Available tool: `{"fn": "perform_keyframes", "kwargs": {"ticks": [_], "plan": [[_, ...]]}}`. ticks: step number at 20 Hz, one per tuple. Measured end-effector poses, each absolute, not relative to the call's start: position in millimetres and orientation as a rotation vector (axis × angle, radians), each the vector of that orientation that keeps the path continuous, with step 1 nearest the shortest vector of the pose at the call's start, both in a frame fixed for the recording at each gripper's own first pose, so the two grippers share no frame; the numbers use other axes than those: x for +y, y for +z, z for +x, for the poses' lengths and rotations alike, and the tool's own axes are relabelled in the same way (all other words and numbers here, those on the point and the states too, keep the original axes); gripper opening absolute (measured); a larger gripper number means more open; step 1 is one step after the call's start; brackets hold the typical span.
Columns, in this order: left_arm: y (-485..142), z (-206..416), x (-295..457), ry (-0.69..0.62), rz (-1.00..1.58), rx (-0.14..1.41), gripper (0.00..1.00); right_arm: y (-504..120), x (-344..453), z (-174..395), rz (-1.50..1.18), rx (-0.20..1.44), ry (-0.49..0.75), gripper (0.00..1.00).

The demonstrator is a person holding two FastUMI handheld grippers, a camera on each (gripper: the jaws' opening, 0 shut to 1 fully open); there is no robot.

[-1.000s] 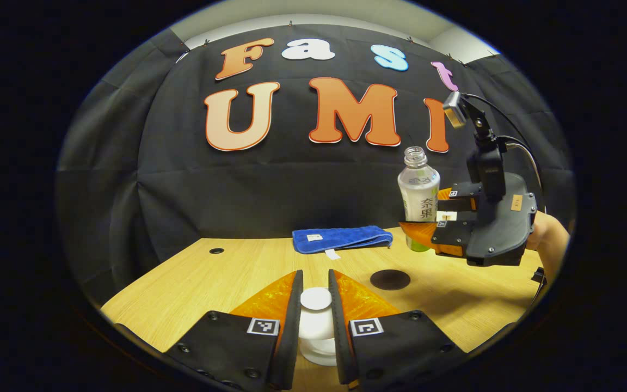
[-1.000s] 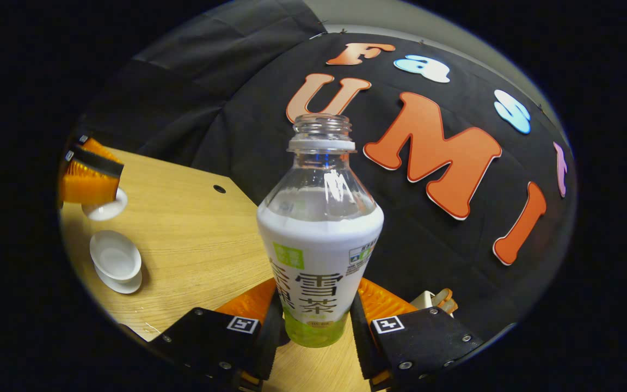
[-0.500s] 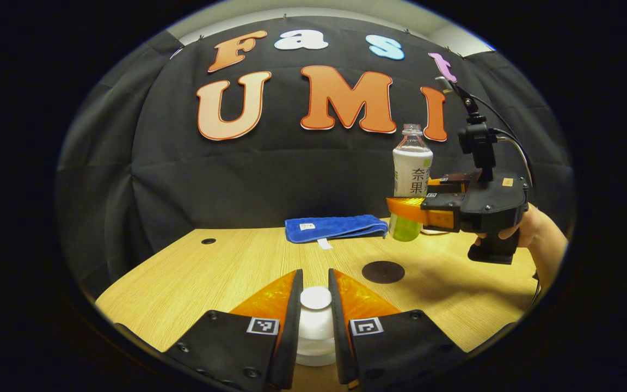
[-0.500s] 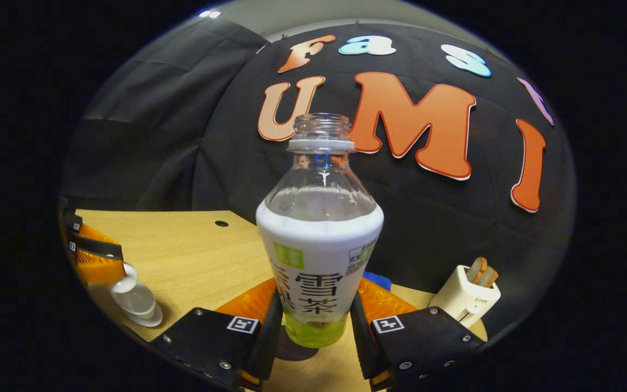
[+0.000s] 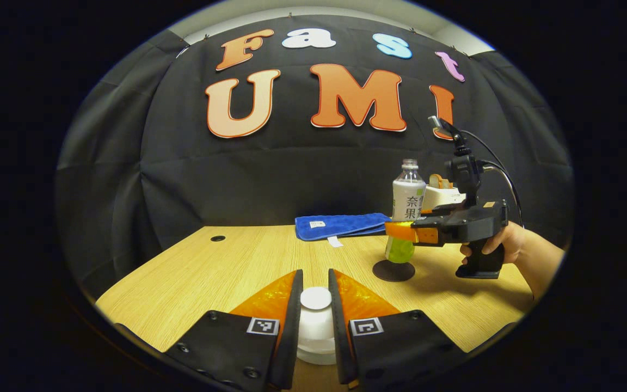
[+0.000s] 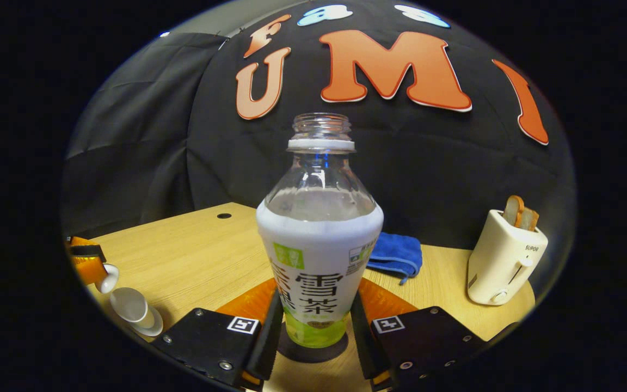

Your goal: Open the teacup lid with one hand, grasp the water bottle and pour water into the teacup with the other hand; after pouring, place the water bottle on the coaster and then close the teacup lid.

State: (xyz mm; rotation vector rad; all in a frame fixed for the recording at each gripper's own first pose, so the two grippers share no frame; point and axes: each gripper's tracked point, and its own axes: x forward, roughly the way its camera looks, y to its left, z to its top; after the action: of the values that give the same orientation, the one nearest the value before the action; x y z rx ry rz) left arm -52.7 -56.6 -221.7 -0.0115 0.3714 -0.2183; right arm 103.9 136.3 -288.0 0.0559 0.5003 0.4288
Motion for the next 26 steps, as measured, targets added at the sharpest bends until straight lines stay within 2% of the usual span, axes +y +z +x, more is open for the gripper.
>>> {"fn": "perform_keyframes", "kwargs": {"ticks": [6,7,12,13,14,15,17,26], "plan": [[-230,-51,-56,-0.213,-0.017,0.386,0.33,-318,143,96,0.063,0.585,0.445,0.62],[-229,-51,-55,-0.209,-0.016,0.386,0.33,-310,143,95,0.059,0.56,0.444,0.6],[-235,-51,-62,-0.219,-0.024,0.398,0.33,-323,143,91,0.033,0.595,0.443,0.68],[-238,-51,-64,-0.222,-0.031,0.401,0.34,-323,142,87,0.033,0.596,0.444,0.76],[-242,-51,-65,-0.223,-0.032,0.408,0.33,-322,142,84,0.038,0.595,0.447,0.79],[-246,-51,-67,-0.225,-0.023,0.418,0.34,-321,141,80,0.046,0.59,0.447,0.93],[-252,-53,-70,-0.23,-0.018,0.429,0.33,-315,136,77,0.045,0.574,0.444,0.98],[-274,-60,-71,-0.231,0.001,0.473,0.34,-258,110,53,0.014,0.442,0.418,0.98]]}}
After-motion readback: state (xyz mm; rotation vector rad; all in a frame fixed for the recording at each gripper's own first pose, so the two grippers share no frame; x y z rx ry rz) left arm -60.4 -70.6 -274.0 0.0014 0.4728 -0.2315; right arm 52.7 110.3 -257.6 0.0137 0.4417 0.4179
